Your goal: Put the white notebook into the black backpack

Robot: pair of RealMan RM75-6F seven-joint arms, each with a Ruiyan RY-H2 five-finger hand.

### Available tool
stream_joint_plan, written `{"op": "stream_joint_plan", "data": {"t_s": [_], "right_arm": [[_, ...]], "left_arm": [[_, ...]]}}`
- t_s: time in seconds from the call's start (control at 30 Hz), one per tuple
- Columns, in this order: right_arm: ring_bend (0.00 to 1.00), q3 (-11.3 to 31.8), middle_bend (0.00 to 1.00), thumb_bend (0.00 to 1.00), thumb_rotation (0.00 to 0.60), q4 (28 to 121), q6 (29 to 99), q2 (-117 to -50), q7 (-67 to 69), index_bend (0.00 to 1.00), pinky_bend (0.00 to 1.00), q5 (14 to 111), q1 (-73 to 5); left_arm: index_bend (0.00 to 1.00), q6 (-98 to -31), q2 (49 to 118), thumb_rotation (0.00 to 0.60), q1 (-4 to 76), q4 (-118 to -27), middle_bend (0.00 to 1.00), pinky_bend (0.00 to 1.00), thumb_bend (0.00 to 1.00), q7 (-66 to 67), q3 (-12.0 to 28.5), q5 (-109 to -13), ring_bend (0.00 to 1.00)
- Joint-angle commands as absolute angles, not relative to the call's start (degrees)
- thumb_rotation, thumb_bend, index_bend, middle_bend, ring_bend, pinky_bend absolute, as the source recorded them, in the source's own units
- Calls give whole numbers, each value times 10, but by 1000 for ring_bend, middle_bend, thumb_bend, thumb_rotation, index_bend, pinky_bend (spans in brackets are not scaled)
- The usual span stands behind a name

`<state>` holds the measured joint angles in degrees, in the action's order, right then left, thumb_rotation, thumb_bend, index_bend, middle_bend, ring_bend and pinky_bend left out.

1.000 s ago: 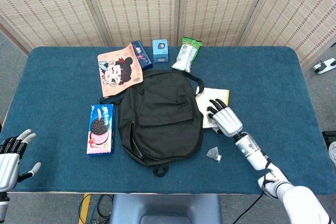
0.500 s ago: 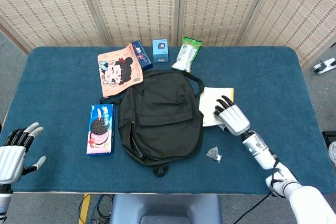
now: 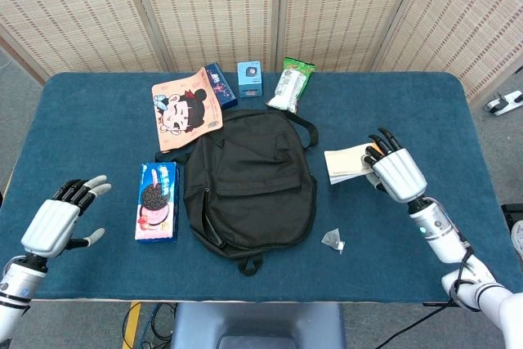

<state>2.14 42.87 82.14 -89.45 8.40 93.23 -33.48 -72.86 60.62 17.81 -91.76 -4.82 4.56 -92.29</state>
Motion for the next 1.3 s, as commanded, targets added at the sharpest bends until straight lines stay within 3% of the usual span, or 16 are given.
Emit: {"op": "stream_joint_plan", "data": {"t_s": [0.03,0.33,0.7,1.0,1.3], "right_arm": [[207,39,461,465,600,476,841,-852,55,774,129,923,-327],[212,68,467,449,600,574,876,-765,-2,781,132,914,-312],[212,85,467,435,600,641,889,-715,-37,781,132,902,-288],[212,88,467,435,600,648,887,-710,-42,781,132,899,-277],[212,90,467,435,600,641,883,-717,-36,781,132,904,-277]], "left_arm": [[216,-705,602,600,207,-922,122,106,240,-70,47,-944,141],[232,-642,626,600,291,-921,122,106,240,-114,46,-992,158],[225,-577,677,600,384,-926,122,106,240,-140,39,-1029,160],[220,-487,739,600,447,-899,122,106,240,-130,51,-969,160],[204,-440,792,600,480,-867,122,106,240,-72,57,-916,156]]}}
